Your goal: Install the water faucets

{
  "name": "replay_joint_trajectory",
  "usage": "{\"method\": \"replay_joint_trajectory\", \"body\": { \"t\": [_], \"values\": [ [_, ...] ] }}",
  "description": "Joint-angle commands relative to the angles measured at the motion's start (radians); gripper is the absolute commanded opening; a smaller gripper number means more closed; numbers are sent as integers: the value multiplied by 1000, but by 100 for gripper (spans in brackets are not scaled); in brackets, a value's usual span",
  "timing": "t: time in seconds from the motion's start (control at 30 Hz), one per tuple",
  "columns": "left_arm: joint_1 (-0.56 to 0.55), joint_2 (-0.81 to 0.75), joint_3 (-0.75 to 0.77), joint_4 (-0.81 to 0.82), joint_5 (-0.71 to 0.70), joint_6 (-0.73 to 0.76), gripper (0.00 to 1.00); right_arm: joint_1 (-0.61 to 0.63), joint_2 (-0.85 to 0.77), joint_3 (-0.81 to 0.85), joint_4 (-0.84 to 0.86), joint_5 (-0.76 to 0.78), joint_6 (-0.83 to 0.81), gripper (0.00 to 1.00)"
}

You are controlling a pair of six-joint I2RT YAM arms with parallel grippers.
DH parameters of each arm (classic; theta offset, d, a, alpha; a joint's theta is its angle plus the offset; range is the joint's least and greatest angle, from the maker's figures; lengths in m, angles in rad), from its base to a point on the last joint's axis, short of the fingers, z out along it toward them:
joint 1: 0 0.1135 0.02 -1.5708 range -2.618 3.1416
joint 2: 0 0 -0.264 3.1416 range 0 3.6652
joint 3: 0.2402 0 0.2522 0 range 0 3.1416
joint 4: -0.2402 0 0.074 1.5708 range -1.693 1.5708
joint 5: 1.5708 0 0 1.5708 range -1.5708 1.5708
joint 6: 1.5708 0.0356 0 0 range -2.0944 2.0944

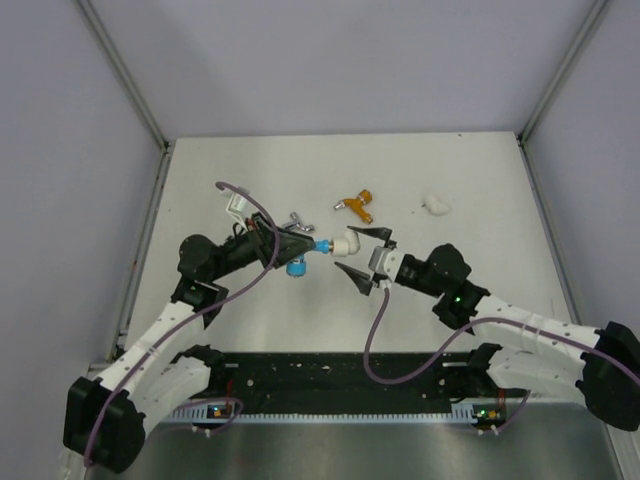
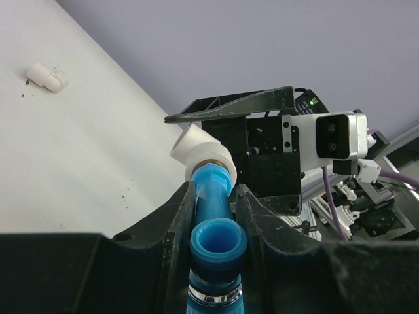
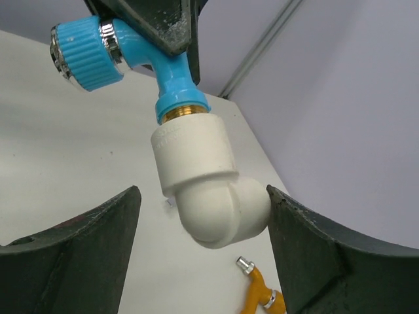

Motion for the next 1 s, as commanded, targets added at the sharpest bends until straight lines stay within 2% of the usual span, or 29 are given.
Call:
{"method": "replay_joint_trajectory", "body": {
  "t": [0.0, 0.2, 0.27, 0.33, 0.37, 0.4, 0.43, 0.53, 0.63, 0.7, 0.77, 0.83, 0.87, 0.97],
  "values": [
    [5, 0, 49, 127, 34, -30, 0, 11, 16, 82, 13, -36, 41, 70],
    [5, -6, 63, 147, 43, 1, 0, 11, 33, 132, -61, -123, 150, 52],
    [5, -14, 63, 182, 57, 25, 0, 10, 42, 150, -92, -142, 215, 43],
    [4, -26, 51, 257, 98, 74, 0, 7, 64, 193, -130, -172, 297, 19],
    [5, -37, 38, 289, 106, 105, 0, 2, 74, 211, -153, -198, 337, 10],
    [4, -48, 28, 309, 102, 122, 0, 0, 85, 231, -177, -209, 386, 1],
    [4, -61, 14, 338, 115, 151, 0, -4, 97, 247, -191, -217, 450, 0],
    [-1, -106, -46, 412, 125, 240, 0, -39, 125, 268, -164, -305, 665, 0],
    [-2, -141, -126, 490, 108, 324, 0, -99, 166, 270, -49, -417, 999, 0],
    [-4, -157, -172, 547, 97, 366, 0, -128, 209, 294, -30, -477, 1125, 0],
    [-5, -160, -199, 595, 86, 366, 0, -134, 236, 329, -79, -504, 1153, 0],
    [-5, -161, -203, 598, 74, 351, 0, -135, 231, 346, -150, -473, 1112, 19],
    [-5, -164, -203, 587, 66, 347, 0, -135, 216, 346, -194, -426, 1069, 32],
    [-5, -177, -198, 502, 11, 344, 0, -135, 162, 342, -282, -308, 949, 51]
  ]
}}
